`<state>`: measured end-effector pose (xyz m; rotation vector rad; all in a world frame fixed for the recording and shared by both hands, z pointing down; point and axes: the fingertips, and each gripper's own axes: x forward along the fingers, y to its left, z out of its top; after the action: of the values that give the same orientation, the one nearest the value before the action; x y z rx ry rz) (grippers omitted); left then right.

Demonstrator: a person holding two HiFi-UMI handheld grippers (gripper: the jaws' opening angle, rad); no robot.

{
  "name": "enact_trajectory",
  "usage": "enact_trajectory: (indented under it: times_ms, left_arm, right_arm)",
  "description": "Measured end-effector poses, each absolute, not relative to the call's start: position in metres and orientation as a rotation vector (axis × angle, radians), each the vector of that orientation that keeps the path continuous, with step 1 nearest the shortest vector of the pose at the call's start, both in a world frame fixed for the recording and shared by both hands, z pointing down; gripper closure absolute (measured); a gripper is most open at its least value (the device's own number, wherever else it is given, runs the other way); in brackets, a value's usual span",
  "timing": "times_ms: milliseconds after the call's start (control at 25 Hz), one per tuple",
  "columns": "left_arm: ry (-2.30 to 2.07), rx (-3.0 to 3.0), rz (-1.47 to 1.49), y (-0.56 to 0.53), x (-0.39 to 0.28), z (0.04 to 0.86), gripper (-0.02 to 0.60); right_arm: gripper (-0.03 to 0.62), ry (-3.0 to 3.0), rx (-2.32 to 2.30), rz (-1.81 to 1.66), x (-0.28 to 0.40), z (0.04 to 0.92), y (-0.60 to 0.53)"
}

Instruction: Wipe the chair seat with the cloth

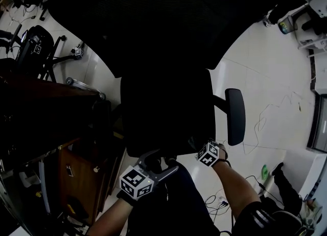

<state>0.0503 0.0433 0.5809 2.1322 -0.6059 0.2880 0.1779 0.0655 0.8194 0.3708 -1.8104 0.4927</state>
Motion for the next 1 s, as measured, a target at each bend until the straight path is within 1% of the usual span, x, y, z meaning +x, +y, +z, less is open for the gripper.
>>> enact_trajectory:
  times_ms: [200,360,520,680,1000]
  left_arm:
    - [-0.587,2.167,0.294,0.03,0.062,0.569,0.199]
    - [-0.594,2.175,0.295,0.023,0.067,0.562,0.199]
    - [-0.61,2.178,0.297,0.024,0.063,0.549,0.199]
    - [-0.638,2.186,0.304,0.028,0.055,0.52,0.199]
    - [-0.746,2.244,0.279,0.032,0.038,0.432,0.199]
  right_arm:
    - [0.548,-1.745,0.46,0.535,0.219,0.813,0.06]
    - [0.548,-1.731,0.551,0.64,0.227,0.806,0.056]
    - [0.548,-1.78,0.63,0.812,0.209,0.783,0.061]
    - [0.548,-1.889,0.678,0.876,0.183,0.731,0.067]
    - [0.548,-2.147,0.617,0.724,0.139,0.601,0.078]
